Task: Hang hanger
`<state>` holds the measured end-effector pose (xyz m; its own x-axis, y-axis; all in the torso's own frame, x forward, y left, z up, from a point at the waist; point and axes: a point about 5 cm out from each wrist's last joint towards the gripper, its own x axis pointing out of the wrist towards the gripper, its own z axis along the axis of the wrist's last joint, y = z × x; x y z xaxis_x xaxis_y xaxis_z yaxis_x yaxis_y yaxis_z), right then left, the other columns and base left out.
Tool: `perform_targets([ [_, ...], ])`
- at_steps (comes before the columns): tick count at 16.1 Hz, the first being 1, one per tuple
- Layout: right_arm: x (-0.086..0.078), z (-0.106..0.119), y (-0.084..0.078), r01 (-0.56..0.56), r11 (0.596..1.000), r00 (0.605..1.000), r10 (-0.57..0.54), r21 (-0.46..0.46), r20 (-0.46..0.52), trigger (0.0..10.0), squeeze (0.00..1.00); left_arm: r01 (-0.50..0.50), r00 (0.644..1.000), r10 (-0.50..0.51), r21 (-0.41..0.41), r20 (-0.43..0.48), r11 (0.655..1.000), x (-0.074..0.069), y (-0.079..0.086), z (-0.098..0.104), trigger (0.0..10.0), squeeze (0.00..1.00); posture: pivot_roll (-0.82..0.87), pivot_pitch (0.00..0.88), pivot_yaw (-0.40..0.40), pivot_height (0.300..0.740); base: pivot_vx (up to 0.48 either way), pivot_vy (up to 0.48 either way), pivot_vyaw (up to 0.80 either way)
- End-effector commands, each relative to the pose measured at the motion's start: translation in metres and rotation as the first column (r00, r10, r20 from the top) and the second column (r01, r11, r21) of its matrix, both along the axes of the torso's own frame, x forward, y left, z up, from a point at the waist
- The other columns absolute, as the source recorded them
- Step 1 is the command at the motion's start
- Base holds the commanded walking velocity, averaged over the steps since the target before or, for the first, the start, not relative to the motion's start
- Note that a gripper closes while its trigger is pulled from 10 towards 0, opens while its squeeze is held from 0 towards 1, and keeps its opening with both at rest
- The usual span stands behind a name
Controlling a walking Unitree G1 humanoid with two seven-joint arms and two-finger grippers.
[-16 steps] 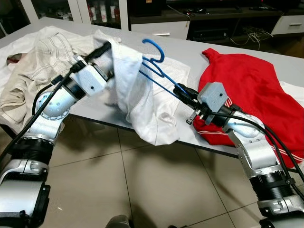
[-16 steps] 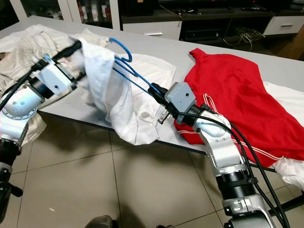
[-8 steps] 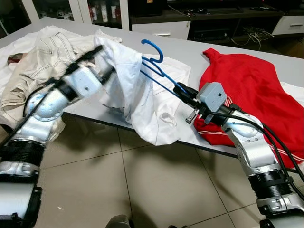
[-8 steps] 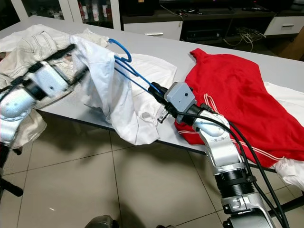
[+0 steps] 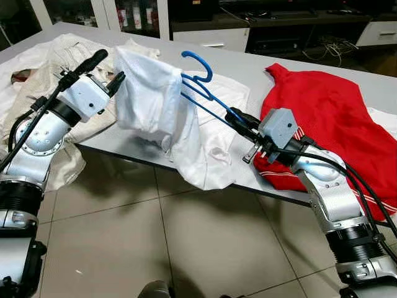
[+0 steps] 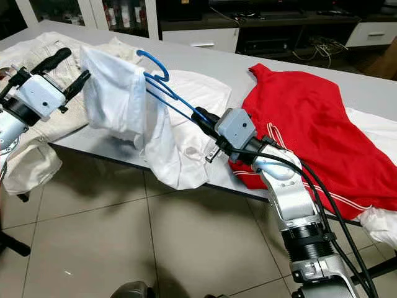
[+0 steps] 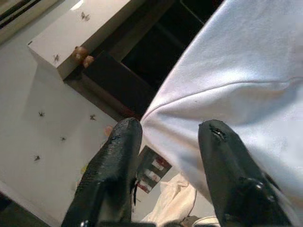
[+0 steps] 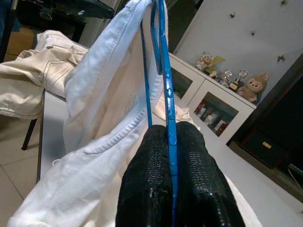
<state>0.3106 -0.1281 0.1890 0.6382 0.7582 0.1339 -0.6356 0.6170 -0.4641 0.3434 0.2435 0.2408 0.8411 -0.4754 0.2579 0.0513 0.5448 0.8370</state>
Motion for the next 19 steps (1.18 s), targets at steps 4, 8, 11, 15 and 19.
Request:
perform_targets([
  [4,-0.004,-0.002,-0.001,-0.013,0.992,0.996,0.023,-0.123,0.081,10.0,0.0,0.157,0.987,-0.147,0.184,-0.067,0.97,-0.011,-0.012,-0.001,10.0,1.0,0.13,0.003,-0.02,0.74,0.0,0.0,0.0],
  [8,-0.006,-0.004,0.004,-0.033,0.979,0.991,0.059,-0.201,0.122,10.0,0.0,0.16,0.987,-0.153,0.274,-0.049,0.948,-0.012,-0.014,0.005,10.0,1.0,0.13,0.001,-0.02,0.74,0.0,0.0,0.0],
  [11,-0.009,-0.007,0.007,-0.046,0.951,0.98,0.103,-0.305,0.171,10.0,0.0,0.179,0.983,-0.16,0.304,-0.087,0.936,-0.009,-0.017,0.0,10.0,0.0,0.13,0.0,-0.018,0.74,0.0,0.0,0.0],
  [15,-0.009,0.004,0.009,-0.038,0.947,0.963,0.12,-0.32,0.239,10.0,0.0,0.259,0.951,-0.176,0.34,-0.254,0.904,-0.009,-0.024,-0.024,10.0,0.0,0.13,0.0,-0.016,0.74,0.0,0.0,0.0],
  [19,-0.006,0.01,0.009,-0.01,0.953,0.955,0.098,-0.303,0.279,10.0,0.0,0.297,0.914,-0.168,0.324,-0.37,0.898,-0.01,-0.024,-0.038,10.0,0.0,0.13,0.0,-0.015,0.74,0.0,0.0,0.0],
])
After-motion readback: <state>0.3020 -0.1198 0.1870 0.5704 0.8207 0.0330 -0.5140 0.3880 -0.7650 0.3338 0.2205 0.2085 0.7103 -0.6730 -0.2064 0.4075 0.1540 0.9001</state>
